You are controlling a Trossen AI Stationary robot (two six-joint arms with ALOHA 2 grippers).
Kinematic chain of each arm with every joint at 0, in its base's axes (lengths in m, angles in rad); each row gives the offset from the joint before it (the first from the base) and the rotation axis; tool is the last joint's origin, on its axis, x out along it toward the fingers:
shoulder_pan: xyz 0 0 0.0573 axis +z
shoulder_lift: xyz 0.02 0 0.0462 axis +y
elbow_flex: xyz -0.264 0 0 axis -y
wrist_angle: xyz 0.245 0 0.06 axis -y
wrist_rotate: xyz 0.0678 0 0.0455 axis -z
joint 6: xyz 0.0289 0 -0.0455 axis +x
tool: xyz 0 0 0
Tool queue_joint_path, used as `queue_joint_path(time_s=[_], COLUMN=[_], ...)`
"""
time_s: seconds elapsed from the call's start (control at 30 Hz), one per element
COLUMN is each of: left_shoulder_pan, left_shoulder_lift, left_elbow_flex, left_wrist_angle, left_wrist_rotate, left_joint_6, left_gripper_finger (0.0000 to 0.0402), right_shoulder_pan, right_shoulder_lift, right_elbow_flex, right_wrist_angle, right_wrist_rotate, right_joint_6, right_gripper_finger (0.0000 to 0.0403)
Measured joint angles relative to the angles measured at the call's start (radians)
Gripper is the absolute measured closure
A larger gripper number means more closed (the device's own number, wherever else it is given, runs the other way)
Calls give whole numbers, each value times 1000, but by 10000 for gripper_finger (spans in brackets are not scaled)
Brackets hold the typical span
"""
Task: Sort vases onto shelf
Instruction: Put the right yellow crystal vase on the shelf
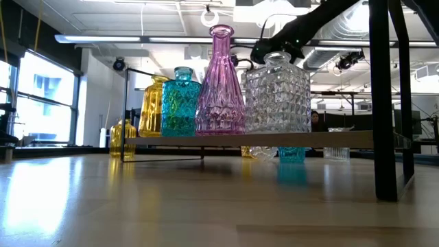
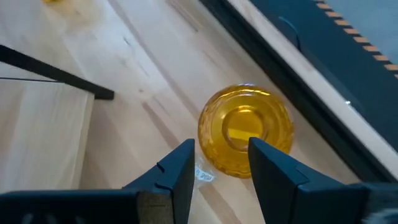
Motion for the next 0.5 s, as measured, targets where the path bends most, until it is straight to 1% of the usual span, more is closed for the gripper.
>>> queue_joint_path(time_s=[0.07, 0.5], left_shoulder_pan=[0, 0], left_shoulder_lift=[11, 67], left_elbow_flex=[0, 0], left_wrist_angle=[0, 0], left_wrist_rotate=[0, -1], left_joint_6=[0, 0], left_gripper_finger=[401, 401], right_shoulder_pan=[-7, -5], right_shoulder_lift=[14, 71], right_elbow_flex=[0, 4], right_wrist_angle=[-1, 34], right_wrist_rotate=[-25, -76], right_joint_6=[-15, -50], right_gripper_finger=[269, 269])
